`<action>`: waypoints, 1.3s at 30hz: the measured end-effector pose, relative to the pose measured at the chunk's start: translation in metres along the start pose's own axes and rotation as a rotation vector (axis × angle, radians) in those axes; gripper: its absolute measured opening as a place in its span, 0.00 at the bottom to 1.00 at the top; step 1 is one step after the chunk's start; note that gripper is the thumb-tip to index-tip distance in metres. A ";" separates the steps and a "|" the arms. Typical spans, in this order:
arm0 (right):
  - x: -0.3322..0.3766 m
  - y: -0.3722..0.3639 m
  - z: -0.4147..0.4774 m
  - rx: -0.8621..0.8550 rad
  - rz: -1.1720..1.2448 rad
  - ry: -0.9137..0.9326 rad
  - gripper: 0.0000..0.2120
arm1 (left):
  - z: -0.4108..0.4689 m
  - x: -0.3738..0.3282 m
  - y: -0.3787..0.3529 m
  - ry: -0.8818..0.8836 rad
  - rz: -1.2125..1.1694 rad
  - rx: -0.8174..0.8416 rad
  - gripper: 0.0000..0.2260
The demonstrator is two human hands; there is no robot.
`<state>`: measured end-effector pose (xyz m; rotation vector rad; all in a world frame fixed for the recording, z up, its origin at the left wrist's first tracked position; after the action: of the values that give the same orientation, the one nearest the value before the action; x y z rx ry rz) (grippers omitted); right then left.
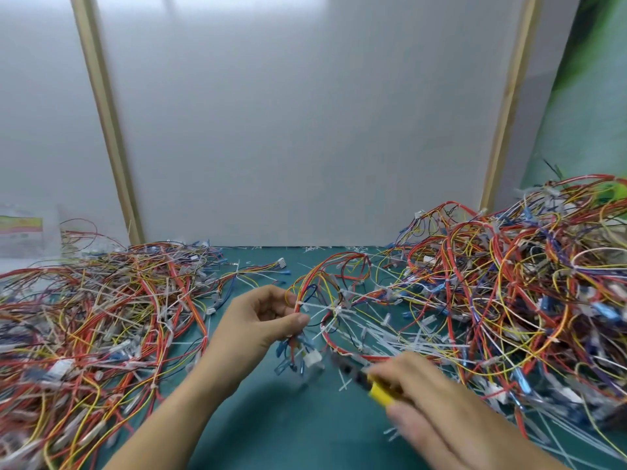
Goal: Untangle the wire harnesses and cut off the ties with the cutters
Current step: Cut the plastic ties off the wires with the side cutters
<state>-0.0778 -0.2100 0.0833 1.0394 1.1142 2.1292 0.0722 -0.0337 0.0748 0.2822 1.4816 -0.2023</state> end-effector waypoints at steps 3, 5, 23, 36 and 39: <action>-0.009 0.001 0.009 -0.238 0.576 -0.160 0.16 | -0.002 0.005 -0.005 0.071 -0.028 0.038 0.12; -0.009 -0.005 0.023 -0.337 0.866 -0.263 0.16 | -0.003 0.007 -0.009 0.121 -0.092 0.089 0.14; -0.021 -0.043 0.031 -0.296 0.985 -0.474 0.24 | -0.010 -0.006 -0.011 0.007 -0.133 0.031 0.08; -0.019 -0.040 0.030 -0.313 0.892 -0.424 0.19 | -0.017 -0.017 -0.010 -0.155 -0.005 -0.072 0.08; -0.019 -0.040 0.030 -0.314 0.878 -0.421 0.19 | -0.016 -0.016 -0.011 -0.165 0.020 -0.073 0.09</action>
<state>-0.0389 -0.1896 0.0533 1.9245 0.0835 2.3897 0.0520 -0.0400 0.0886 0.2159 1.3194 -0.1512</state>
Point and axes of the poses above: each hand's wrist, its own z-axis towards the middle knuckle, its own y-axis out of the back of the hand, x = y × z, the point moved 7 cm from there along z, towards the middle knuckle, and after that the axes turned 10 degrees about y, right-handed, at the moved point
